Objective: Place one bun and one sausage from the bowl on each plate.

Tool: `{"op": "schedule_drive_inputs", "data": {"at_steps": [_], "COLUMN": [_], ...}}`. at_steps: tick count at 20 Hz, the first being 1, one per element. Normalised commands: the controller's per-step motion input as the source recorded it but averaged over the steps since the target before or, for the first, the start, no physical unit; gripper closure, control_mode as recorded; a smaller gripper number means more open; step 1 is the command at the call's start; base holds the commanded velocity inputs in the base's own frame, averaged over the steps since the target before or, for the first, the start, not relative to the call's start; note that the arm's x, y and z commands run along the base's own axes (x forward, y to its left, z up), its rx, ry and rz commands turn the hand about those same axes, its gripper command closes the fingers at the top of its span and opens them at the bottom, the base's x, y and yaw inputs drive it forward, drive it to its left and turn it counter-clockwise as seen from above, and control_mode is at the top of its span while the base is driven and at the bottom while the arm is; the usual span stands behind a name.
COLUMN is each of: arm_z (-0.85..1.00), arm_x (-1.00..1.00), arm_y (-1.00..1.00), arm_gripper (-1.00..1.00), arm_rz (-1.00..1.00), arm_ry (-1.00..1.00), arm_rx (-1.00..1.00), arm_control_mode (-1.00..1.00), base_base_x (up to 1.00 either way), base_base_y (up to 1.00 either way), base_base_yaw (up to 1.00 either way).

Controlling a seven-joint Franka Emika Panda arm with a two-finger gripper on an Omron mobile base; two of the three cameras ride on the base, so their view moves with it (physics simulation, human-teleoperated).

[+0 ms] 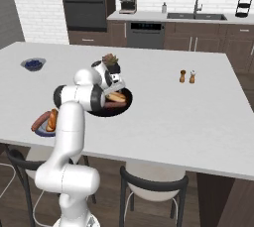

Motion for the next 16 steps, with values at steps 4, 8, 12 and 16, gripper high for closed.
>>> {"op": "schedule_drive_inputs", "data": {"at_steps": [4,8,12,16], "arm_z": [-0.23,-0.04,0.55,0.94], "arm_x": [-0.21,-0.23,-0.38,-0.49], "arm_y": [0.0,0.0,0.0,0.0], "arm_gripper": [1.0,1.0,1.0,1.0], "arm_rz": [0.0,0.0,0.0,0.0], "arm_ry": [0.02,0.0,-0.13,-0.16], "arm_rx": [0.0,0.0,0.0,0.02], "arm_control_mode": [-1.0,-1.0,-1.0,-1.0], "base_base_x": [0.0,0.0,0.0,0.0], "base_base_y": [0.0,0.0,0.0,0.0], "base_base_yaw": [0.0,0.0,0.0,0.0]}}
